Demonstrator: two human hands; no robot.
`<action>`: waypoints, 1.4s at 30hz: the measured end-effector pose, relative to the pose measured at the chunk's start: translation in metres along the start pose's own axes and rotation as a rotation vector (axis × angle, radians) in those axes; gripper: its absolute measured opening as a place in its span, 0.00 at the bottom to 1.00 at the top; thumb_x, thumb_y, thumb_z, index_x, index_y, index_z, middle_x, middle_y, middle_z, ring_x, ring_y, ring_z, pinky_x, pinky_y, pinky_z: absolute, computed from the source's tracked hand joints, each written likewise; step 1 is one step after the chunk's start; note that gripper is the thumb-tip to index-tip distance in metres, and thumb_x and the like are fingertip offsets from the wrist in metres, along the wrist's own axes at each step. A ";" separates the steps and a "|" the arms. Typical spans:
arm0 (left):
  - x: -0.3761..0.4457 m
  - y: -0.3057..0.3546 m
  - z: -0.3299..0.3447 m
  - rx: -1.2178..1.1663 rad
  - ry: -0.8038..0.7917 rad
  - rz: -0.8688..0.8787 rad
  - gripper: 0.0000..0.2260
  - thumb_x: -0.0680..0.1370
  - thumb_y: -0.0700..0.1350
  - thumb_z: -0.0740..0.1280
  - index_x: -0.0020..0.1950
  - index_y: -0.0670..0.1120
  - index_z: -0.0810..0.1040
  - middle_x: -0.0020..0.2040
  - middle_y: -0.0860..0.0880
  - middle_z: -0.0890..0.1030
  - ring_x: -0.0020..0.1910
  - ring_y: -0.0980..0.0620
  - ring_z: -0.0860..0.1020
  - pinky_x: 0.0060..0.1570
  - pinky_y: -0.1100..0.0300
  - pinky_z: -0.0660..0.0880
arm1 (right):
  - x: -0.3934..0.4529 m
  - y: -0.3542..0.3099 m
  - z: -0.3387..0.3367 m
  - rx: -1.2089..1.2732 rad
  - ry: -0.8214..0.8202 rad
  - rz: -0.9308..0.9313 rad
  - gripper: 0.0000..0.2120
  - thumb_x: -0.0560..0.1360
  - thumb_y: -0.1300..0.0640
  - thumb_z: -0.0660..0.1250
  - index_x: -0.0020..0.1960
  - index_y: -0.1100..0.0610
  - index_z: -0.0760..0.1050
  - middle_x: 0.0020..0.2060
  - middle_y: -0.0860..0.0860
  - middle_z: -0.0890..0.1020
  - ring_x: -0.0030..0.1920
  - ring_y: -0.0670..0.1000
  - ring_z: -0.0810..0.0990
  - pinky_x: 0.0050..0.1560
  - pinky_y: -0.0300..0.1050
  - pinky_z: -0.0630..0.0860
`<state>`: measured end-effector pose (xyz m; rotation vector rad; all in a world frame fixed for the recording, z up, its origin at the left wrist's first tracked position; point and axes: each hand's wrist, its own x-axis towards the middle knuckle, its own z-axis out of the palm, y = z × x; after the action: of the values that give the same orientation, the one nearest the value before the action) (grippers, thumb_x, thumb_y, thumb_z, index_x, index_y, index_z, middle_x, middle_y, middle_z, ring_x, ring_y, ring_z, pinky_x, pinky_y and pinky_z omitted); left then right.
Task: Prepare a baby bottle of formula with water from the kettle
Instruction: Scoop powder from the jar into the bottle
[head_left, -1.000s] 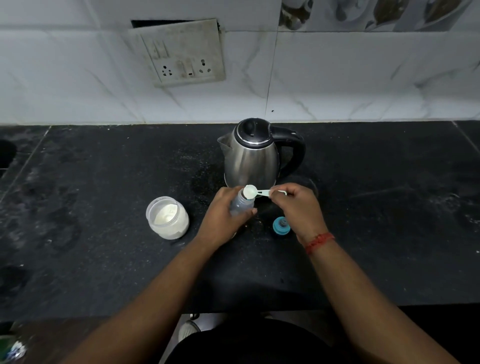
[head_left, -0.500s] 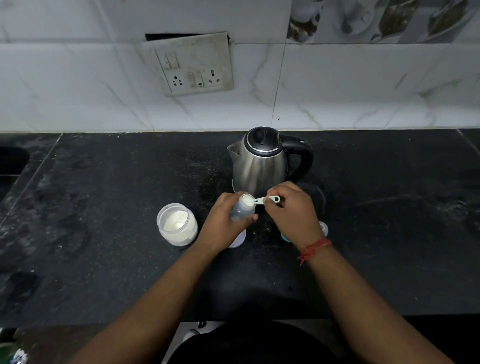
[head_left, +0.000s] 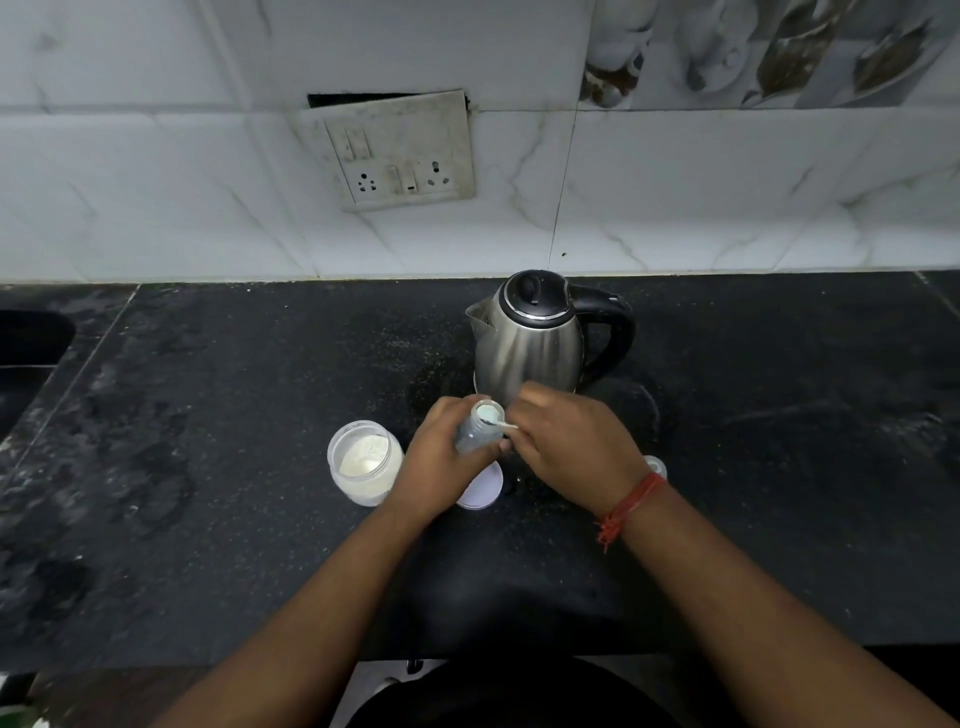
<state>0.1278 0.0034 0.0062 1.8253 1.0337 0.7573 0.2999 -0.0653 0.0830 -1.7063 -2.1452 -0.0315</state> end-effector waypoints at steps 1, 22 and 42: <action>-0.001 -0.001 0.000 -0.001 -0.006 -0.006 0.21 0.73 0.47 0.79 0.65 0.54 0.79 0.58 0.56 0.78 0.59 0.63 0.76 0.58 0.69 0.71 | 0.000 -0.001 -0.001 -0.009 -0.011 -0.007 0.07 0.72 0.58 0.73 0.39 0.57 0.76 0.37 0.51 0.75 0.31 0.53 0.76 0.26 0.46 0.71; -0.002 0.003 -0.005 -0.041 -0.025 -0.015 0.22 0.73 0.47 0.79 0.66 0.54 0.79 0.59 0.58 0.78 0.60 0.61 0.77 0.61 0.58 0.75 | 0.010 0.009 -0.012 0.064 -0.045 -0.036 0.07 0.77 0.56 0.70 0.42 0.56 0.76 0.39 0.50 0.75 0.36 0.54 0.78 0.32 0.47 0.70; -0.001 0.010 0.014 -0.118 -0.061 -0.045 0.23 0.74 0.46 0.78 0.67 0.57 0.77 0.62 0.56 0.80 0.62 0.58 0.79 0.64 0.55 0.76 | -0.015 0.026 -0.009 1.004 0.160 0.706 0.05 0.77 0.67 0.70 0.43 0.60 0.81 0.38 0.57 0.85 0.40 0.54 0.87 0.45 0.47 0.83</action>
<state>0.1421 -0.0056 0.0088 1.7087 0.9674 0.7159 0.3293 -0.0752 0.0811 -1.5796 -0.9948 0.8954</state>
